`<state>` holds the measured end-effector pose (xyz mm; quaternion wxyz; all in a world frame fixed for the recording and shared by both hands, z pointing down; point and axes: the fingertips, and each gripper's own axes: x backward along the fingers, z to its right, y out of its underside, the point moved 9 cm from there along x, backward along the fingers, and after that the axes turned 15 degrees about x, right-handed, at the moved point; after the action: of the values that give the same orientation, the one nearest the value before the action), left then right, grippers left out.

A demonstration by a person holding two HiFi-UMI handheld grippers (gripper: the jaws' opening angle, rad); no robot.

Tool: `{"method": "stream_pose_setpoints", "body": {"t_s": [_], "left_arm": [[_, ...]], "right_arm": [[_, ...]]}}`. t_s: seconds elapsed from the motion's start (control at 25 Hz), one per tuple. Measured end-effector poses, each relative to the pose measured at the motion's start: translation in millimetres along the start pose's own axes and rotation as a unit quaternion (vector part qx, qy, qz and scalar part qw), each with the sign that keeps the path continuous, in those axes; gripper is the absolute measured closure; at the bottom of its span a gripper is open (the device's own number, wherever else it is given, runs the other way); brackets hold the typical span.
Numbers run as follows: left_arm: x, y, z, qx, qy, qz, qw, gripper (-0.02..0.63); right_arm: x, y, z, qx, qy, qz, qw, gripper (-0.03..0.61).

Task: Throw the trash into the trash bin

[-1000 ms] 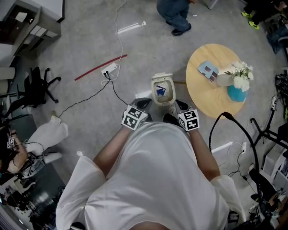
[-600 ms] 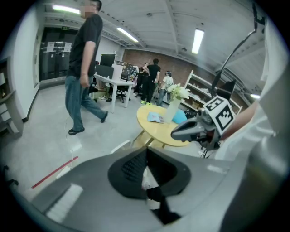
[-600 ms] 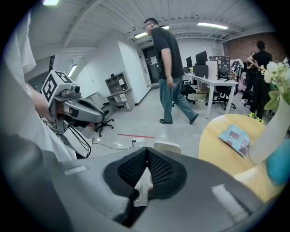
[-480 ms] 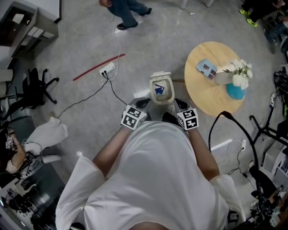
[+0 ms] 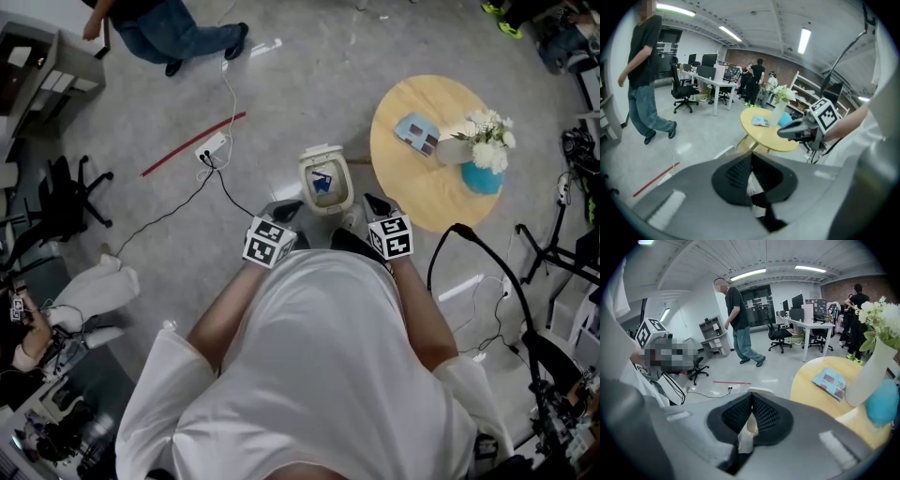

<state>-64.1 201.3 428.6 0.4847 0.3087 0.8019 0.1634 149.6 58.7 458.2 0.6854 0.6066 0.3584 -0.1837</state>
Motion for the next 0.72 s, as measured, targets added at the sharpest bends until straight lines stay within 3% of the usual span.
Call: {"method": "stream_pose_setpoints", "body": {"t_s": [0.72], "left_arm": [[-29, -17, 10, 0.025, -0.013, 0.004, 0.9996, 0.609]], "right_arm": [[-4, 8, 95, 0.009, 0.032, -0.025, 0.999, 0.532]]}}
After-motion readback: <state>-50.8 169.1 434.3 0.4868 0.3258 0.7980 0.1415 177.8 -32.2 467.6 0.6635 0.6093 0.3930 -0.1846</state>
